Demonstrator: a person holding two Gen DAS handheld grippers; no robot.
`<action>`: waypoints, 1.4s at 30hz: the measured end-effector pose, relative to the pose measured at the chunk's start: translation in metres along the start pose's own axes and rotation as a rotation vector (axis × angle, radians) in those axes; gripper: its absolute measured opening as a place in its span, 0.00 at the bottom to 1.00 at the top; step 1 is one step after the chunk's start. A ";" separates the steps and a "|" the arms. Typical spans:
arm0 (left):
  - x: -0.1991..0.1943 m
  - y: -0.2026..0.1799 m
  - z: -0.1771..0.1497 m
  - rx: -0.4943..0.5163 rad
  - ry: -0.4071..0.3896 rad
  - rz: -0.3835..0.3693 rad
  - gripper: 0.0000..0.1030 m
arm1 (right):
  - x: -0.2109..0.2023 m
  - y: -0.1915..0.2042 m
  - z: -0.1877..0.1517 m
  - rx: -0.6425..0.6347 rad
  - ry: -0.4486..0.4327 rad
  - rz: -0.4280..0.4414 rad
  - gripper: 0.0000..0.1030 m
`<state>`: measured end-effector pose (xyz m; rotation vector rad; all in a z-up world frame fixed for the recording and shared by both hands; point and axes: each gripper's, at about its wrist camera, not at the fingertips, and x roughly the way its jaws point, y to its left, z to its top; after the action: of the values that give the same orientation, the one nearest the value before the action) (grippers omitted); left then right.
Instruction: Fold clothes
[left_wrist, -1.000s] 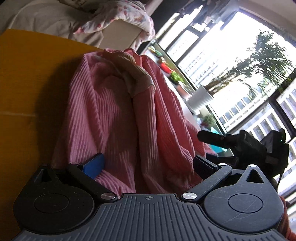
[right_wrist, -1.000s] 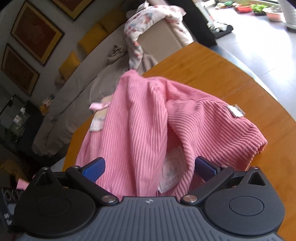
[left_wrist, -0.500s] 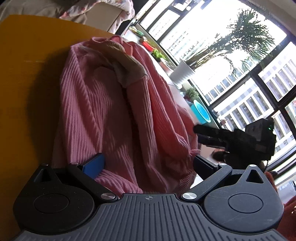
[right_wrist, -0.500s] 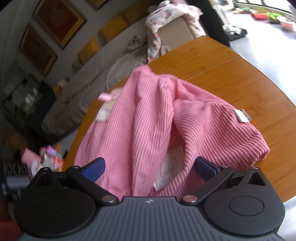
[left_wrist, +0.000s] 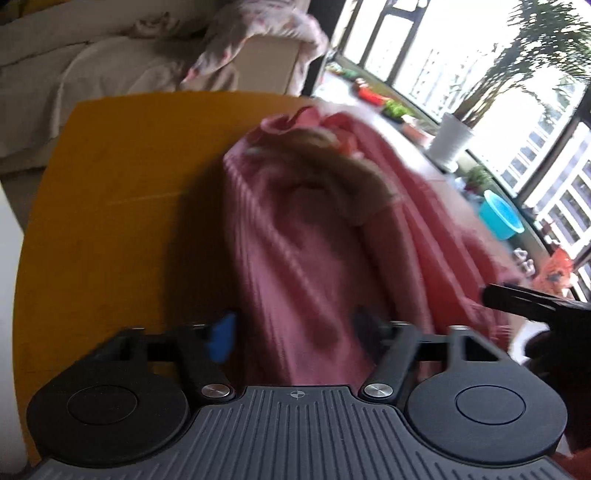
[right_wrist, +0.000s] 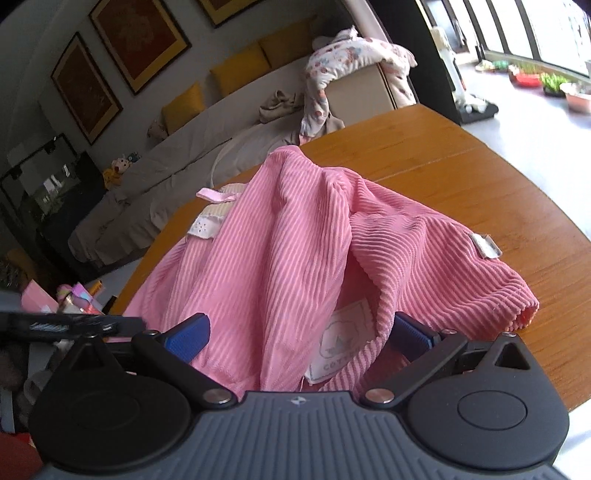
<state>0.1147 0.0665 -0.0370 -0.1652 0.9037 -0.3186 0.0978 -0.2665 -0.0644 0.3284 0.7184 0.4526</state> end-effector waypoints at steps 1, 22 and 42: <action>0.004 0.001 0.001 0.002 -0.004 0.006 0.50 | 0.001 0.002 -0.001 -0.012 -0.003 -0.005 1.00; -0.040 0.081 0.108 -0.016 -0.362 0.124 0.73 | -0.005 0.007 0.017 -0.045 0.019 -0.059 1.00; 0.034 0.045 0.053 0.382 -0.091 0.153 0.49 | 0.100 0.085 0.072 -0.660 0.116 -0.151 0.34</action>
<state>0.1847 0.0976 -0.0420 0.2386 0.7454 -0.3327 0.1903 -0.1534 -0.0316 -0.3718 0.6615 0.5401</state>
